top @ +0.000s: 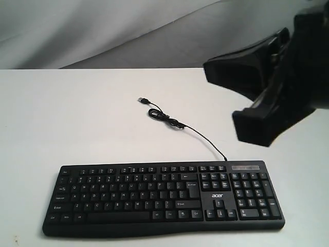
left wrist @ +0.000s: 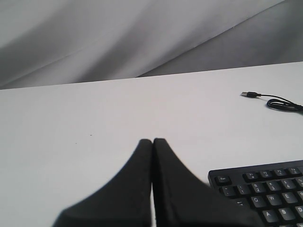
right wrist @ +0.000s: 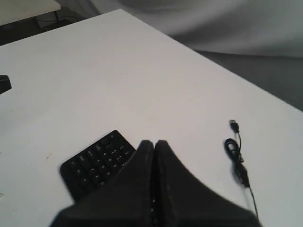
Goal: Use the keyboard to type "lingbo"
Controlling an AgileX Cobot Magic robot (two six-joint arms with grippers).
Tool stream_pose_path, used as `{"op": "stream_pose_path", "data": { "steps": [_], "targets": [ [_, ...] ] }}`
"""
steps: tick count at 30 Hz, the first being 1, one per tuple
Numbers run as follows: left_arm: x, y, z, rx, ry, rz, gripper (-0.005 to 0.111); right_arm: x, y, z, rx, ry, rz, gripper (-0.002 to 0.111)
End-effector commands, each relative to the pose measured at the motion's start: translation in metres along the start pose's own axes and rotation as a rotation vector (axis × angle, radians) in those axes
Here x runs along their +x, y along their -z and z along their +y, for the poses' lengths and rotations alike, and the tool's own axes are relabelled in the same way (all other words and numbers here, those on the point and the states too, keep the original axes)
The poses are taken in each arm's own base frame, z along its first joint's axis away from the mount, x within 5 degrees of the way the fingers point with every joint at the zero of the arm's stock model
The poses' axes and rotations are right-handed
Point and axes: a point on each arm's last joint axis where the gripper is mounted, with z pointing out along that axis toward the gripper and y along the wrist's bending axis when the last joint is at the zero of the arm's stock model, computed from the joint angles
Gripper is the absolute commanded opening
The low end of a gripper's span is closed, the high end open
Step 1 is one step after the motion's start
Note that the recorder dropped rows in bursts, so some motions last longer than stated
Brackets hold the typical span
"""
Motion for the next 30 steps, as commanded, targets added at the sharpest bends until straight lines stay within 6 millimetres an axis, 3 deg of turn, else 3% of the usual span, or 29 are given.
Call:
{"op": "stream_pose_path", "data": {
  "steps": [1, 6, 11, 17, 21, 30],
  "targets": [
    [0.001, 0.000, 0.000, 0.001, 0.012, -0.003, 0.001, -0.004, 0.026, -0.003, 0.061, 0.105, -0.062, 0.000],
    [0.001, 0.000, 0.000, 0.001, 0.012, -0.003, 0.001, -0.005, 0.058, -0.008, 0.132, 0.148, -0.115, 0.000],
    [0.001, 0.000, 0.000, 0.001, 0.012, -0.003, 0.001, 0.010, 0.077, -0.031, 0.278, -0.044, -0.085, 0.000],
    [0.001, 0.000, 0.000, 0.001, 0.012, -0.003, 0.001, 0.071, 0.094, -0.049, 0.541, -0.224, -0.088, 0.000],
    [0.001, 0.000, 0.000, 0.001, 0.012, -0.003, 0.001, 0.108, 0.107, -0.041, 0.676, -0.234, -0.151, 0.000],
    [0.001, 0.000, 0.000, 0.001, 0.012, -0.003, 0.001, 0.156, 0.115, -0.020, 0.776, -0.133, -0.231, 0.000]
  ]
}}
